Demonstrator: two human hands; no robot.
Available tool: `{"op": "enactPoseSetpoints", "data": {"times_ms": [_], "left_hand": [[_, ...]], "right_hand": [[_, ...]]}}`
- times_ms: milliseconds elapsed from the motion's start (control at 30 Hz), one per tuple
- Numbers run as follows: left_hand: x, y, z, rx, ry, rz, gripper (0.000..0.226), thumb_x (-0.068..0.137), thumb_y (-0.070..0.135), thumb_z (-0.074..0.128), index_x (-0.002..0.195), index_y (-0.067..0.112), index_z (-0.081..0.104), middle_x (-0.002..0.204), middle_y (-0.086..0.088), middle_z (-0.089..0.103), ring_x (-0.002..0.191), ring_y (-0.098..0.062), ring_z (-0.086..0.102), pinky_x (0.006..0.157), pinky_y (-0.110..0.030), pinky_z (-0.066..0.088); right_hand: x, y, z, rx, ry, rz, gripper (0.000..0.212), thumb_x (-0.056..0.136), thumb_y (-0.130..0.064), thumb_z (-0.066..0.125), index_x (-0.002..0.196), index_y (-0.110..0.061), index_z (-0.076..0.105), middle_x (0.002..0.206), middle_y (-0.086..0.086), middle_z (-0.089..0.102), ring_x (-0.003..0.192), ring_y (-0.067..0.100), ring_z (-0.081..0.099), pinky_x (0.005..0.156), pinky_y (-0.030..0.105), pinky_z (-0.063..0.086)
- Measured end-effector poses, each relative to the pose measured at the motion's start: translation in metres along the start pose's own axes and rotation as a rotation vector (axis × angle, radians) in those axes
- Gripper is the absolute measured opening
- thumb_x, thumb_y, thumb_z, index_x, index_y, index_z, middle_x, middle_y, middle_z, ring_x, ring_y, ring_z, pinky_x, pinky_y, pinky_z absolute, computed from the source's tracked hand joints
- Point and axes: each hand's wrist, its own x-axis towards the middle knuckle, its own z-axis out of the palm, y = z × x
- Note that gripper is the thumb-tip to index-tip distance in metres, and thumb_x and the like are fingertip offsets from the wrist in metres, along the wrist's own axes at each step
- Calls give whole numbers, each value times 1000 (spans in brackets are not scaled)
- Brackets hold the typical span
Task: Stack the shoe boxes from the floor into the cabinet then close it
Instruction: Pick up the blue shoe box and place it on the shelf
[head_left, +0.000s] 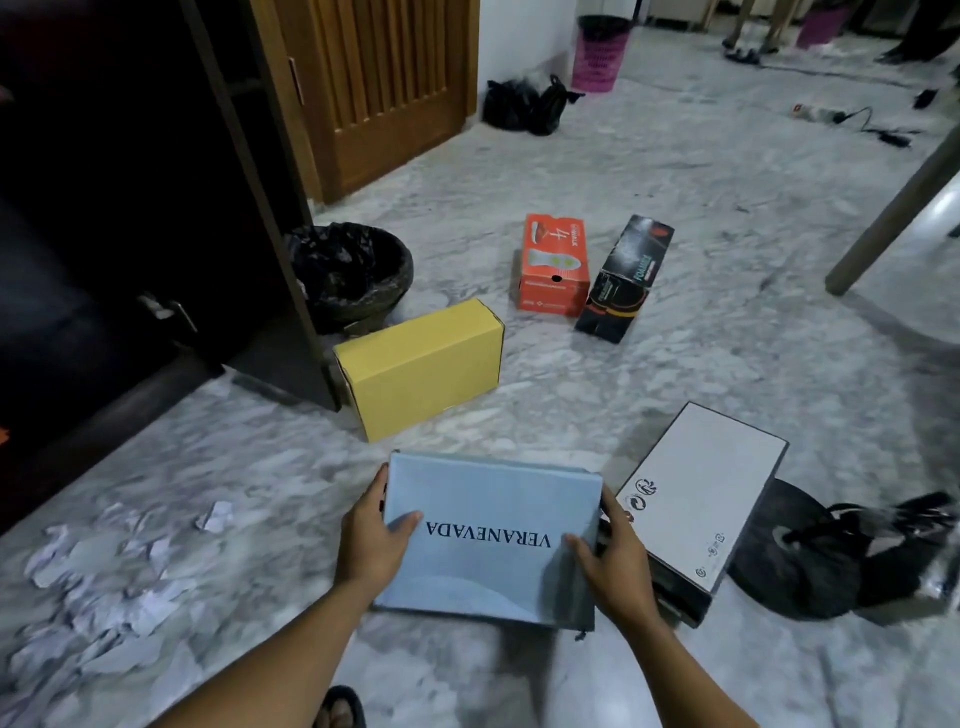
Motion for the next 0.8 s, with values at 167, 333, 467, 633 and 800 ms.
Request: {"op": "enactPoseSetpoints", "data": {"times_ms": [167, 333, 467, 633, 800], "left_hand": [[7, -26, 3, 54, -95, 5, 74, 83, 26, 81, 143, 45, 43, 129, 26, 61, 113, -3, 63, 88, -28, 57], [-7, -44, 3, 36, -312, -46, 111, 59, 25, 97, 132, 65, 23, 112, 42, 56, 105, 7, 55, 74, -14, 52], [-1, -56, 6, 23, -334, -36, 122, 57, 16, 97, 144, 56, 22, 122, 37, 54, 118, -5, 55, 84, -19, 52], [-7, -33, -9, -66, -217, 52, 103, 50, 27, 98, 125, 69, 41, 120, 26, 66, 113, 3, 60, 80, -28, 59], [-25, 3, -62, -84, -76, 165, 107, 39, 51, 99, 133, 50, 49, 119, 18, 68, 111, -6, 64, 90, -36, 57]], "right_hand": [[-13, 23, 3, -32, -131, 59, 111, 64, -44, 90, 155, -27, 28, 146, -18, 48, 132, 5, 48, 105, 33, 48], [-31, 35, 7, 53, -258, 54, 109, 60, 4, 91, 137, -44, 31, 118, -50, 53, 114, -22, 51, 79, 4, 47], [-22, 35, 8, 76, -244, 12, 102, 64, -3, 92, 140, -41, 35, 128, -34, 57, 121, -11, 54, 86, 10, 48], [-16, 3, 13, 123, -155, -71, 90, 60, -4, 93, 134, -30, 49, 124, -21, 64, 116, -2, 60, 87, 14, 50], [-23, -49, 19, 123, -169, -175, 82, 63, -2, 92, 129, -30, 54, 119, -15, 69, 111, 4, 64, 84, 21, 55]]}}
